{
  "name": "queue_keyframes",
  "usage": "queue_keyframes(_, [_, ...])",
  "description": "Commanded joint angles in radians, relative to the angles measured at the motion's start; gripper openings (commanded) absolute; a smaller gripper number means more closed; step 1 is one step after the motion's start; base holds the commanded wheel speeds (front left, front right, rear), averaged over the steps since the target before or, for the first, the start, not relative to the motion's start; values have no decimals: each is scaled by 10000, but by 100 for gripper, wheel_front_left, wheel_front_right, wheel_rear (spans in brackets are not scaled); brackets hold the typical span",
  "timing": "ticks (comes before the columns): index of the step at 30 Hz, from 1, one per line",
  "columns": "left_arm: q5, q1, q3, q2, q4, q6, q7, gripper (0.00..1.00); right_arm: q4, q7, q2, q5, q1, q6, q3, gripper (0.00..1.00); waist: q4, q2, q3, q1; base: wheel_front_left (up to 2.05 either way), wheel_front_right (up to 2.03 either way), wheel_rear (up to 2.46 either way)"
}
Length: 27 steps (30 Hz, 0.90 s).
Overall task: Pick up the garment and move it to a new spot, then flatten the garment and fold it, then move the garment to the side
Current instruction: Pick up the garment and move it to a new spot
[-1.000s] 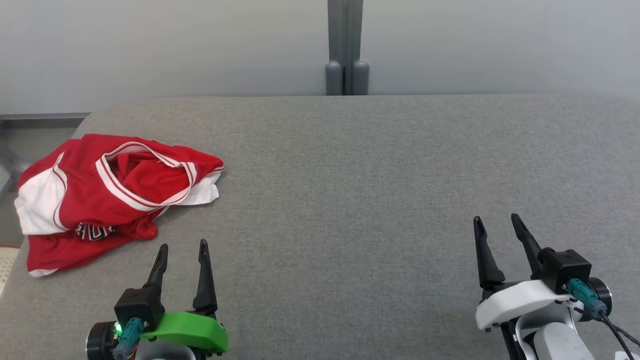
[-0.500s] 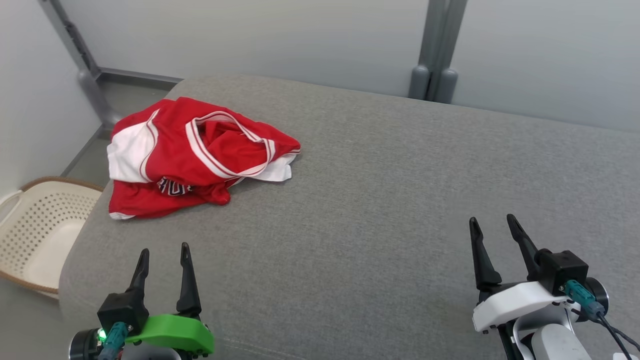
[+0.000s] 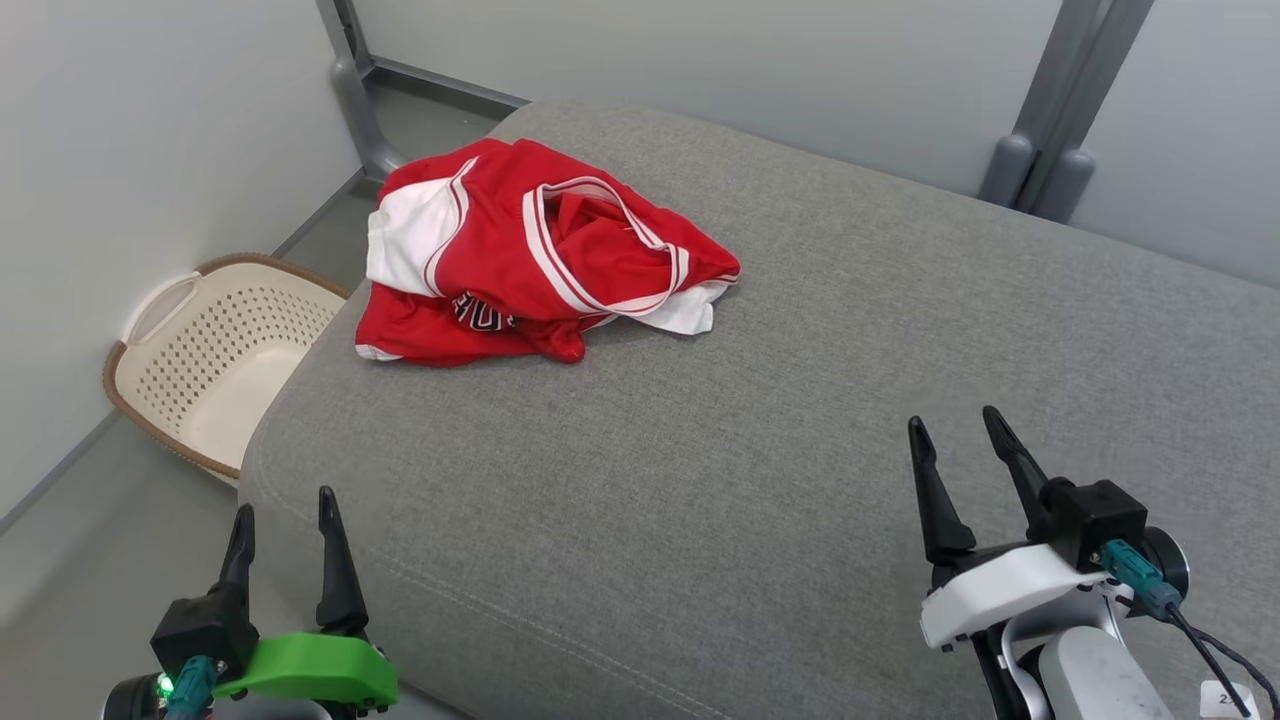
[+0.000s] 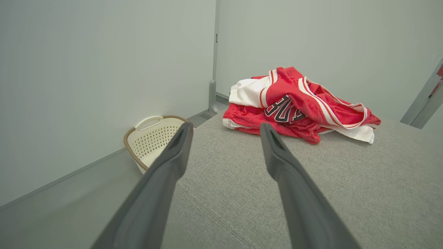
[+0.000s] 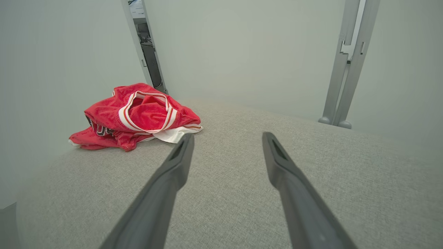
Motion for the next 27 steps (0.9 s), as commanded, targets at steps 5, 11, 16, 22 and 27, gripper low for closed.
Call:
queue_keyframes(5, [-160, 227, 107, 43, -179, 161, 7, 100, 183, -31, -45, -64, -277, 3, 154, 100, 179, 0, 216, 0, 0, 0, 0])
queue_keyframes(11, [-265, 275, 80, 42, -234, 217, 7, 100, 270, -31, -47, -67, -374, 3, 225, 100, 177, 0, 246, 0, 0, 0, 0])
queue_keyframes(16, [-403, -353, -84, 42, 365, -5, 7, 100, 234, -31, -47, -82, -210, 3, 114, 100, 133, 0, 269, 0, 0, 0, 0])
queue_keyframes(22, [-1222, -2310, -210, 44, 2315, -293, 762, 100, 72, -31, -45, -182, -30, 3, -124, 100, 15, 0, 390, 0, 0, 0, 0])
queue_keyframes(27, [-2158, -4400, 342, 74, 4030, -143, 2166, 100, -14, -31, -56, -329, -242, 1, 82, 100, -726, 0, 872, 0, 0, 0, 0])
